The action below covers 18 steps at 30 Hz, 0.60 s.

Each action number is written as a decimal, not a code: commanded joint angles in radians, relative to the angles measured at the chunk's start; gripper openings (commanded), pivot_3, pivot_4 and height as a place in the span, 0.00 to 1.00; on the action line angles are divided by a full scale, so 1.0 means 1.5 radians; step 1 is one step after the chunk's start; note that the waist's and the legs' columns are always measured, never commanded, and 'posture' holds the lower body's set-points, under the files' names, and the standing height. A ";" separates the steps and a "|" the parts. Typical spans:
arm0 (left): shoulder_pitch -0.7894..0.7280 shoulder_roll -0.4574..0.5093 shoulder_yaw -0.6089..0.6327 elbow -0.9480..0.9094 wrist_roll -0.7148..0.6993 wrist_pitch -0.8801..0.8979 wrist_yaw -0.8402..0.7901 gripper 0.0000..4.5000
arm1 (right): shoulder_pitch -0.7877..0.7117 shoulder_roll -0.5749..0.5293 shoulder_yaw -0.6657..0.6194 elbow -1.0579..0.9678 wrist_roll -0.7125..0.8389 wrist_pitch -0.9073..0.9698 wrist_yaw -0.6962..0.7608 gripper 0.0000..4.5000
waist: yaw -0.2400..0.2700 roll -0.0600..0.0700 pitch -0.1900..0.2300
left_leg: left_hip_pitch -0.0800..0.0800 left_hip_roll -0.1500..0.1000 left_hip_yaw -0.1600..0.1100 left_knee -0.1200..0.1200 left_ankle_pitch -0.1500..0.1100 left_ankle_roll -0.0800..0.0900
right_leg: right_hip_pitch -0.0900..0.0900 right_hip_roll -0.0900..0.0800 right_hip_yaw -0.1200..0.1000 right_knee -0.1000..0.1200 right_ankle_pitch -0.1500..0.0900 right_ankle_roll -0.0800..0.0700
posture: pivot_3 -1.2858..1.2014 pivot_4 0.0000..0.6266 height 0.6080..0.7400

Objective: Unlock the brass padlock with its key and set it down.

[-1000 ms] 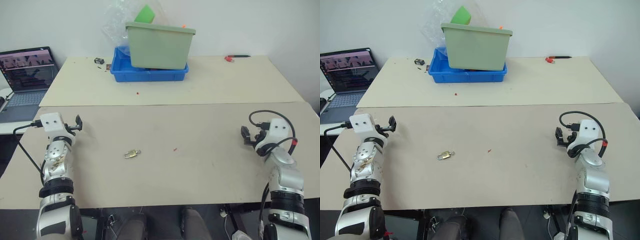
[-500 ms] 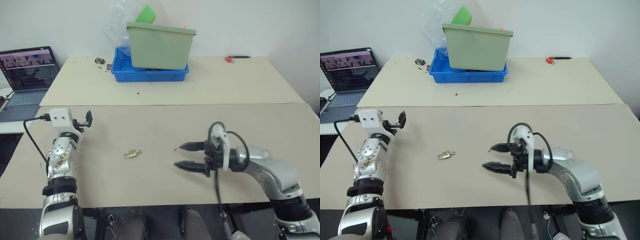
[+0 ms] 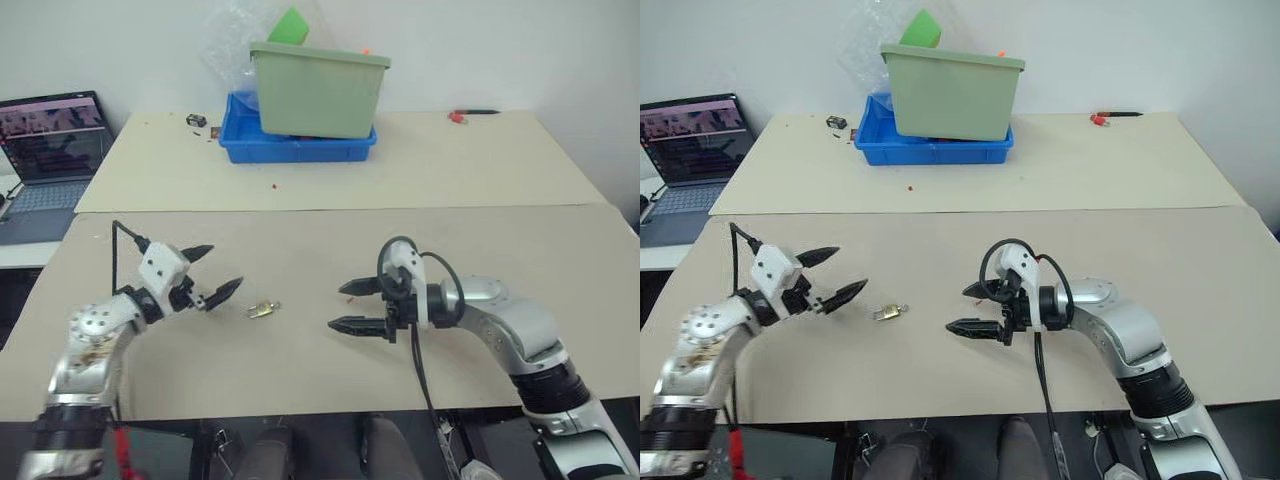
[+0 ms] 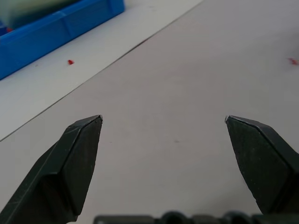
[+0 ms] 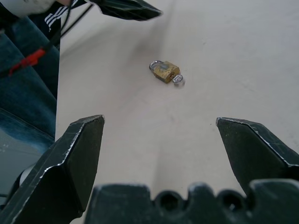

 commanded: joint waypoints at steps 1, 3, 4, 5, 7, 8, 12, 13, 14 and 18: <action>-0.016 0.038 -0.020 -0.018 -0.030 0.006 -0.110 0.99 | -0.008 0.007 0.000 0.007 -0.014 -0.027 0.004 1.00 | 0.001 0.000 0.000 | 0.000 0.000 0.000 0.000 0.000 0.000 | 0.001 0.000 0.000 0.000 0.000 0.000 | 0.52 0.24 1.00; -0.032 0.042 -0.047 0.004 -0.014 -0.012 -0.147 0.99 | -0.008 0.013 0.000 0.012 -0.021 -0.030 0.001 1.00 | 0.001 0.000 0.000 | 0.001 0.000 0.000 0.001 0.000 0.000 | 0.002 0.000 0.000 0.000 0.000 0.000 | 0.52 0.24 1.00; -0.042 0.037 -0.056 0.022 -0.008 -0.022 -0.159 0.99 | -0.008 0.017 0.000 0.012 -0.023 -0.030 -0.002 1.00 | 0.000 0.000 0.000 | 0.001 0.000 0.000 0.001 0.000 0.000 | 0.002 0.000 0.000 0.000 0.000 0.000 | 0.52 0.24 1.00; -0.056 0.029 -0.067 0.040 -0.005 -0.021 -0.167 0.99 | -0.006 0.021 -0.002 0.010 -0.024 -0.029 -0.006 1.00 | -0.001 0.000 0.000 | 0.001 0.000 0.000 0.001 0.000 0.000 | 0.002 0.000 0.000 0.000 0.000 0.000 | 0.52 0.24 1.00; -0.083 0.001 -0.099 0.080 0.006 -0.023 -0.177 0.99 | 0.005 0.027 -0.009 0.000 -0.026 -0.024 -0.021 1.00 | -0.001 0.000 0.000 | 0.001 0.000 0.000 0.001 0.001 -0.001 | 0.001 0.000 0.000 0.000 0.000 0.000 | 0.52 0.24 1.00; -0.093 -0.012 -0.111 0.098 0.012 -0.021 -0.180 0.99 | 0.013 0.029 -0.013 -0.009 -0.025 -0.021 -0.028 1.00 | -0.001 0.000 0.000 | 0.001 0.000 0.000 0.000 0.001 -0.001 | 0.001 0.000 0.000 0.000 0.000 0.000 | 0.52 0.24 1.00; -0.118 -0.050 -0.136 0.185 0.048 -0.065 -0.189 0.99 | 0.039 0.031 -0.023 -0.042 -0.016 -0.007 -0.051 1.00 | -0.003 0.000 0.000 | 0.001 0.000 0.000 0.001 0.001 -0.001 | 0.001 0.000 0.000 0.000 0.000 0.000 | 0.52 0.24 1.00; -0.126 -0.058 -0.139 0.207 0.055 -0.074 -0.188 0.99 | 0.046 0.030 -0.026 -0.051 -0.014 -0.004 -0.057 1.00 | -0.004 0.000 0.000 | 0.000 0.000 0.000 0.000 0.001 -0.001 | 0.000 0.000 0.000 0.000 0.000 0.000 | 0.52 0.24 1.00; -0.132 -0.063 -0.145 0.224 0.062 -0.081 -0.194 0.99 | 0.055 0.028 -0.032 -0.062 -0.009 0.000 -0.062 1.00 | -0.004 0.000 0.000 | 0.000 0.000 0.000 0.000 0.001 -0.001 | 0.000 0.000 0.000 0.000 0.000 0.000 | 0.52 0.24 1.00; -0.146 -0.071 -0.151 0.281 0.086 -0.109 -0.198 0.99 | 0.074 0.024 -0.049 -0.087 -0.003 0.013 -0.082 1.00 | -0.001 0.000 0.000 | 0.000 0.000 0.000 0.000 0.000 0.000 | 0.000 0.000 0.000 0.000 0.000 0.000 | 0.52 0.24 1.00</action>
